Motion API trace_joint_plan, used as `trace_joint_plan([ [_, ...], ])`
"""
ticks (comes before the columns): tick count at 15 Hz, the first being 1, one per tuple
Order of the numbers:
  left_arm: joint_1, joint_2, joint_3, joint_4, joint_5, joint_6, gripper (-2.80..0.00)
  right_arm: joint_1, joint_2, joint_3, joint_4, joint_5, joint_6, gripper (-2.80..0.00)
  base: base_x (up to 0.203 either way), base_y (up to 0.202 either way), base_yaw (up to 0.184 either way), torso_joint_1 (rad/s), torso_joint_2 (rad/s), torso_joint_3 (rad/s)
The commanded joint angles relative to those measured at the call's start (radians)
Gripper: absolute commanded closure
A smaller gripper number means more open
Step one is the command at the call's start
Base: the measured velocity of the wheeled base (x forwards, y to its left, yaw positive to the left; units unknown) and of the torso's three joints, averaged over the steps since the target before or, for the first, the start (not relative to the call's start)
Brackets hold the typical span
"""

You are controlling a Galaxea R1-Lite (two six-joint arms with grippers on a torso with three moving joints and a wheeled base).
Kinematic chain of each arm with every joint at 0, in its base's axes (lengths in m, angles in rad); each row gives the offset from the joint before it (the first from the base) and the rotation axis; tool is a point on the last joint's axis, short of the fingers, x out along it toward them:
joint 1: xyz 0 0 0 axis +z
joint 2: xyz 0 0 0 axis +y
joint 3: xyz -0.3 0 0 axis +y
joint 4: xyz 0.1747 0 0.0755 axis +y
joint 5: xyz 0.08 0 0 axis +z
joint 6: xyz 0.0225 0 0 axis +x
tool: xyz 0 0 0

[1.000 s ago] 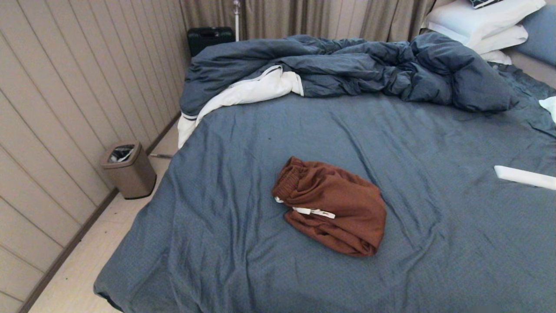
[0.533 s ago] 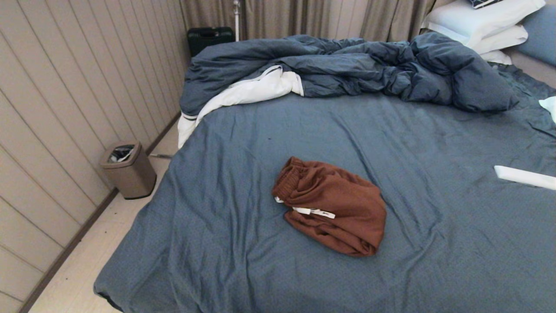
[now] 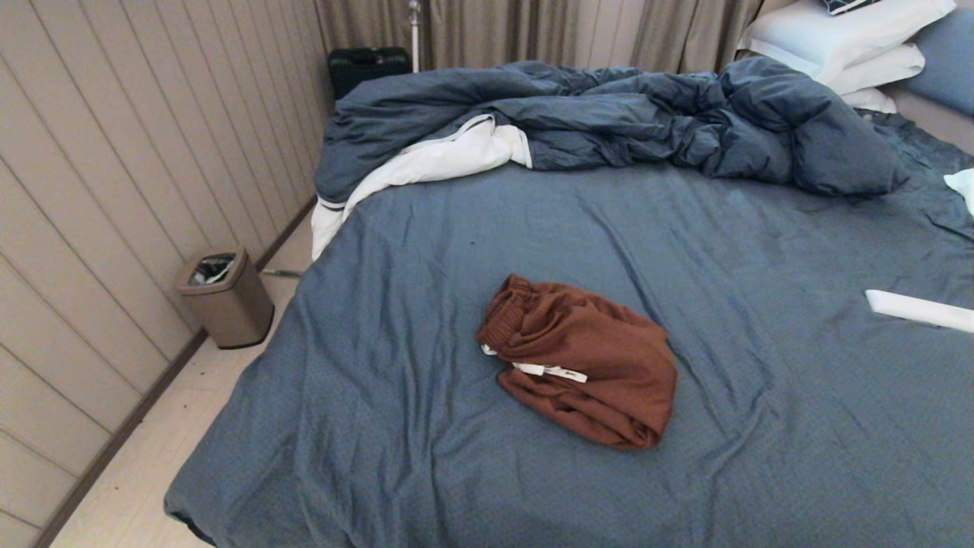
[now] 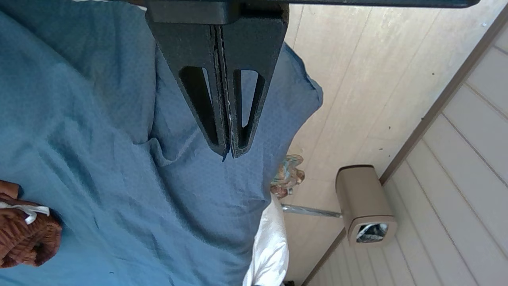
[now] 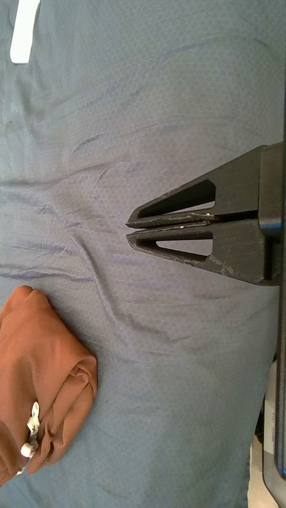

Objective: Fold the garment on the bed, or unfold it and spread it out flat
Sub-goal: Unford the brown shorts

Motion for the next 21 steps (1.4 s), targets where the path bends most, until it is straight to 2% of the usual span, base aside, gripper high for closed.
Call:
trace_joint_plan([
  [1,0.000,0.002,0.000,0.000,0.000,0.000,0.00,0.000,0.000,0.000,0.000,0.000,-0.001,0.00,0.000,0.000,0.000,0.000,0.00,0.000],
  [21,0.000,0.002,0.000,0.000,0.002,0.000,0.00,-0.001,0.002,0.000,0.000,0.000,-0.001,0.00,0.000,0.000,0.000,0.000,0.00,0.000],
])
